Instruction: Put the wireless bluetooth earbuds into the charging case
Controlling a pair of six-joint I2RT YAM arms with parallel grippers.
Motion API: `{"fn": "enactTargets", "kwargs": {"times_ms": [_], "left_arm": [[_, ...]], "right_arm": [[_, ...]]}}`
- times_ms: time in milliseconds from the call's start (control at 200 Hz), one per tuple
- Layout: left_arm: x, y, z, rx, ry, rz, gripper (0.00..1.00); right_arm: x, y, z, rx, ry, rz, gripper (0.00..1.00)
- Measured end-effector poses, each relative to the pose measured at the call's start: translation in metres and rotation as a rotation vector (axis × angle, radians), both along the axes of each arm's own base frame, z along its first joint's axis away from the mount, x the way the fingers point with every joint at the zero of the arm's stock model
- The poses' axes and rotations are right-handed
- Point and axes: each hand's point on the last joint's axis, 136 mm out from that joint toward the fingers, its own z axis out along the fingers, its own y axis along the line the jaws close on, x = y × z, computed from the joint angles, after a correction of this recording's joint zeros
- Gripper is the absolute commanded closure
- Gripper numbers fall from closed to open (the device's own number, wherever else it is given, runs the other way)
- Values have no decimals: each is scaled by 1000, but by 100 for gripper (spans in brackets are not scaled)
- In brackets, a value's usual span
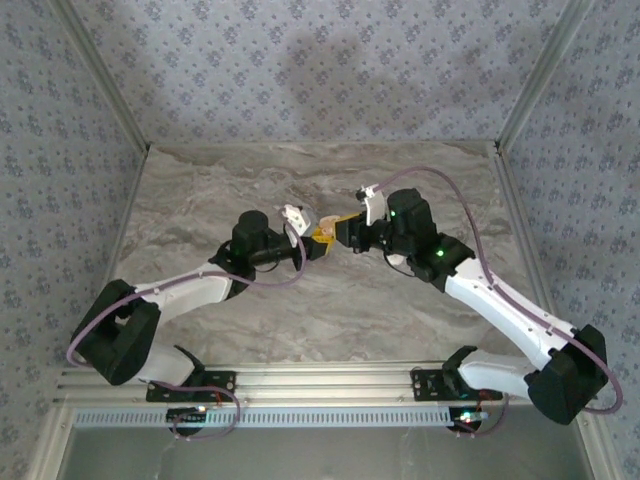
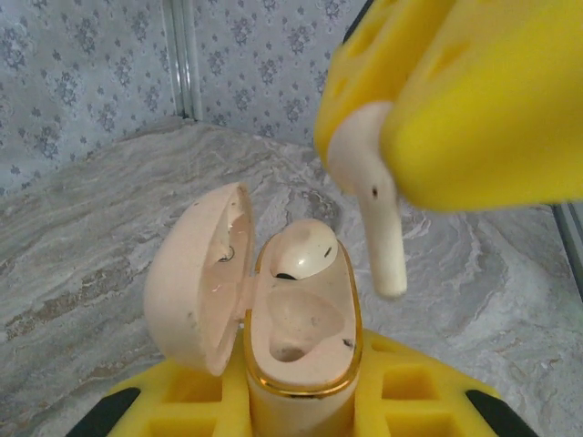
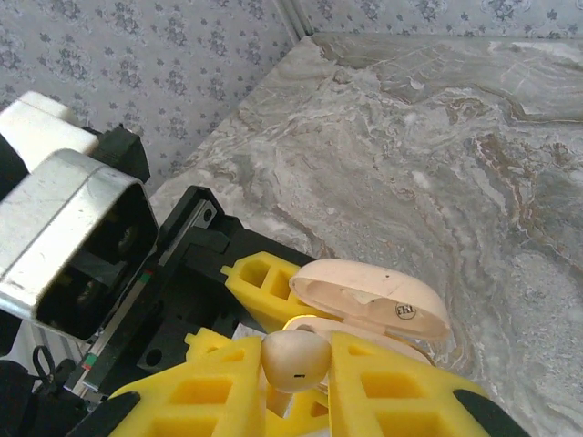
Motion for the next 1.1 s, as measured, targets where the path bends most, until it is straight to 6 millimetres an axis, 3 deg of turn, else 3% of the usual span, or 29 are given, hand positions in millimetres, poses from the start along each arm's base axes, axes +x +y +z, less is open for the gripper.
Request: {"fn": "enactTargets", "kwargs": {"times_ms": [570, 1099], "left_arm": [[2, -4, 12, -18, -20, -3, 80], [4, -4, 6, 9, -13, 38, 80]], "right_arm": [[8, 5, 6, 14, -54, -8, 76], [14, 1, -4, 7, -81, -74, 77]]}}
